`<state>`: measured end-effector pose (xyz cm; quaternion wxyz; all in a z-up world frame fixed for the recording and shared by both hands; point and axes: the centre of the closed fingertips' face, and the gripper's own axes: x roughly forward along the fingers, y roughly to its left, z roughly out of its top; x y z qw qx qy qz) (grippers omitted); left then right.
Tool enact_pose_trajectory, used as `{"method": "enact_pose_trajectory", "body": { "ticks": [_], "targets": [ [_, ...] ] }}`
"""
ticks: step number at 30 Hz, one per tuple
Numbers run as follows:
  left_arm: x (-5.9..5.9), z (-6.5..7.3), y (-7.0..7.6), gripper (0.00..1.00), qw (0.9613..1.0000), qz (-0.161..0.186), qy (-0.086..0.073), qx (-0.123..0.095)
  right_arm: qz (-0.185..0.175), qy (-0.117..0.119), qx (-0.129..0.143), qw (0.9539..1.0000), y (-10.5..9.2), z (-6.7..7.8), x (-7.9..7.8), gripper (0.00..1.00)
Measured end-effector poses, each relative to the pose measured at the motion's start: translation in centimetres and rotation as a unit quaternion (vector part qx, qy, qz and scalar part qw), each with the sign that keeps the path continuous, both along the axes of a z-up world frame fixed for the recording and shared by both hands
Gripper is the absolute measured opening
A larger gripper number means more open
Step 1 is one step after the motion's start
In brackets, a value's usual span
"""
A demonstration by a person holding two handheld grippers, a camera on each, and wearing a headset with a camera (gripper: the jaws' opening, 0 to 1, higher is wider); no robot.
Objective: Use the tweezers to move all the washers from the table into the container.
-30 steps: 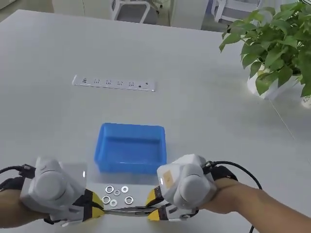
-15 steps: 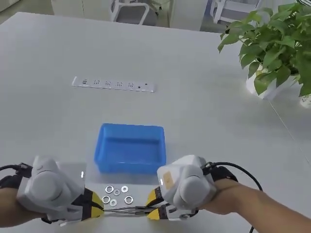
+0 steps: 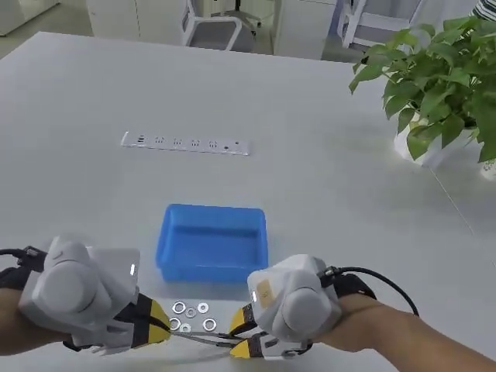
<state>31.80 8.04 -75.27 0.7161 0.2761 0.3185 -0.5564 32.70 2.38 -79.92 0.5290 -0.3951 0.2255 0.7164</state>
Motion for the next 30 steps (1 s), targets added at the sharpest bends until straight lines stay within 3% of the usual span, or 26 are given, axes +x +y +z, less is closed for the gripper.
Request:
{"method": "enact_pose_trajectory", "body": {
  "ticks": [16,24,30],
  "targets": [
    [0.0,3.9,-1.5,0.05,0.9995,-0.017,-0.014,-0.021,-0.011,0.005,0.014,0.9998,1.3,0.4,-0.6,0.12],
    [-0.4,6.1,-2.8,0.05,0.9986,-0.030,-0.022,-0.036,-0.025,0.021,0.028,0.9991,2.3,1.0,-1.1,0.12],
    [-0.3,6.8,-3.2,0.05,0.9981,-0.035,-0.025,-0.043,-0.033,0.028,0.041,0.9982,3.2,1.3,-1.4,0.12]
  ]
}}
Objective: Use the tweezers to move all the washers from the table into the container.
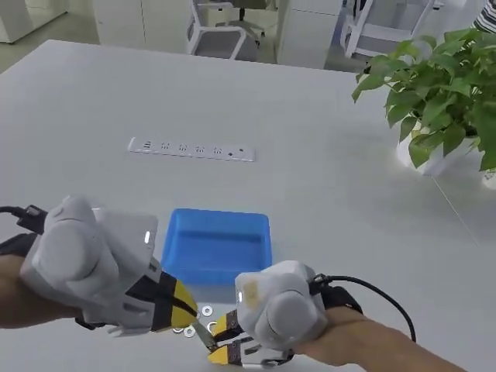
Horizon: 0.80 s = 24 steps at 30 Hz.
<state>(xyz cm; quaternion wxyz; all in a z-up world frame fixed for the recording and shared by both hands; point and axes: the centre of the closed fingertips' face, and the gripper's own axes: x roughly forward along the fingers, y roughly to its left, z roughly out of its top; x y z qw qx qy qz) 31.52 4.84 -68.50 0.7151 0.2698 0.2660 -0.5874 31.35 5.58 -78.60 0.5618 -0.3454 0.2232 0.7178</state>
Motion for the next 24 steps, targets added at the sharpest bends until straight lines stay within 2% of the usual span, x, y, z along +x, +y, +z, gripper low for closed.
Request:
{"method": "enact_pose_trajectory", "body": {
  "ticks": [5,14,21,24],
  "targets": [
    [0.2,-0.2,-0.2,0.05,1.0000,-0.002,0.003,-0.006,-0.001,-0.001,0.003,1.0000,0.6,-0.1,-0.2,0.11],
    [0.2,-0.3,-1.5,0.06,0.9993,-0.005,0.011,-0.037,-0.011,0.001,0.009,0.9999,0.2,0.0,-0.1,0.09],
    [0.3,-1.0,-1.9,0.06,0.9991,-0.016,0.014,-0.037,-0.015,0.005,0.014,0.9998,0.1,0.0,-0.1,0.08],
    [0.2,-1.2,-2.0,0.06,0.9987,-0.017,0.019,-0.043,-0.016,0.007,0.016,0.9997,0.0,0.0,-0.1,0.08]
  ]
}}
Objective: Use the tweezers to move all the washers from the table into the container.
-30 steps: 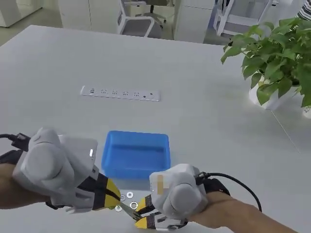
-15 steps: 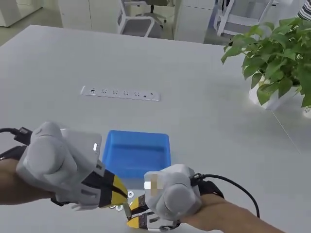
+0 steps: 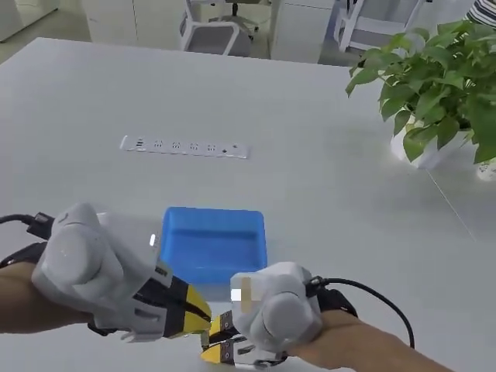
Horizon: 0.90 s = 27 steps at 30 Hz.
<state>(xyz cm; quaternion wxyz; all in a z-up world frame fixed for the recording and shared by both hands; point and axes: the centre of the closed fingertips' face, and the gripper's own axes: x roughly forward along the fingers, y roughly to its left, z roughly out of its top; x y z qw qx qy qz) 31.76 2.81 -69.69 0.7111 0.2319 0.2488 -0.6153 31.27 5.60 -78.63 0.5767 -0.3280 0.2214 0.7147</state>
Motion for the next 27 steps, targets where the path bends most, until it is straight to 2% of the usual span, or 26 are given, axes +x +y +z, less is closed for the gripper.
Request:
{"method": "enact_pose_trajectory", "body": {
  "ticks": [6,18,27],
  "targets": [
    [-0.18,-0.05,-0.15,0.06,1.0000,-0.005,0.002,-0.005,-0.002,0.002,0.002,1.0000,-0.04,0.01,-0.07,0.09],
    [-0.32,0.29,-0.08,0.05,0.9999,-0.012,0.000,-0.002,-0.002,0.001,0.006,1.0000,-0.03,0.28,-0.10,0.12],
    [0.28,0.71,0.07,0.05,0.9999,-0.014,-0.009,0.001,-0.009,-0.007,0.012,0.9999,0.12,0.74,0.66,0.12]
  ]
}}
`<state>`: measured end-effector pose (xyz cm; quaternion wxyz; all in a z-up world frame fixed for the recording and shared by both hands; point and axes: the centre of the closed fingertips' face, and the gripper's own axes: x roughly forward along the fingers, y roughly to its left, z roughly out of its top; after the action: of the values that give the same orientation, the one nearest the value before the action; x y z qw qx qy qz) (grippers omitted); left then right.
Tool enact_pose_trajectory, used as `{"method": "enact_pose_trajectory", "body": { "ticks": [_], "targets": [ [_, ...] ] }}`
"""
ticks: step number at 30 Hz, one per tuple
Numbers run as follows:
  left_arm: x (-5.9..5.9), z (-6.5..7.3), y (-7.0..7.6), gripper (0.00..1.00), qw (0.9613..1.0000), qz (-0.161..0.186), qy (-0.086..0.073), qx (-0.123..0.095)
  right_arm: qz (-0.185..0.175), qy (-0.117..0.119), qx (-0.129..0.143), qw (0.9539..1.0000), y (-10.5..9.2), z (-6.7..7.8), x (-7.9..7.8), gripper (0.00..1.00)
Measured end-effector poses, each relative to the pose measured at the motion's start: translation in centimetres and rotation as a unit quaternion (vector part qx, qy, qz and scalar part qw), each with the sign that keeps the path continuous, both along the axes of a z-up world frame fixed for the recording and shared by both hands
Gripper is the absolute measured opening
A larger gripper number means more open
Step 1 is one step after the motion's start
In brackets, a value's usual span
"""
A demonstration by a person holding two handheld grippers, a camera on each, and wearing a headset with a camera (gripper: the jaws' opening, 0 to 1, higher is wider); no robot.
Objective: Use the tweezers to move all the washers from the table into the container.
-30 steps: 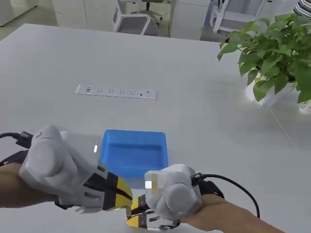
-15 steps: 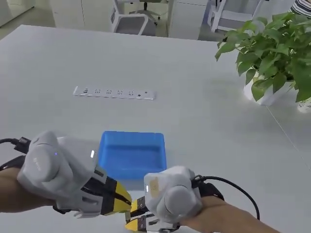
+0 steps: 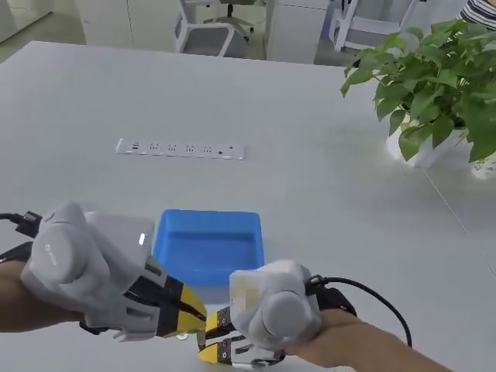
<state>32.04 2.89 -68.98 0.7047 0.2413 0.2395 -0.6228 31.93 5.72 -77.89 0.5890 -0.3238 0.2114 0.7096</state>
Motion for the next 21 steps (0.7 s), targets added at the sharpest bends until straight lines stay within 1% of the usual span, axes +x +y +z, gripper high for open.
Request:
{"method": "enact_pose_trajectory", "body": {
  "ticks": [8,21],
  "targets": [
    [0.7,0.0,0.2,0.05,1.0000,0.001,-0.006,0.002,-0.009,-0.004,0.003,1.0000,0.1,0.1,0.8,0.12],
    [1.6,-0.3,0.4,0.05,0.9999,0.002,-0.009,0.004,-0.014,-0.008,0.004,0.9999,0.1,-0.3,1.8,0.12]
  ]
}}
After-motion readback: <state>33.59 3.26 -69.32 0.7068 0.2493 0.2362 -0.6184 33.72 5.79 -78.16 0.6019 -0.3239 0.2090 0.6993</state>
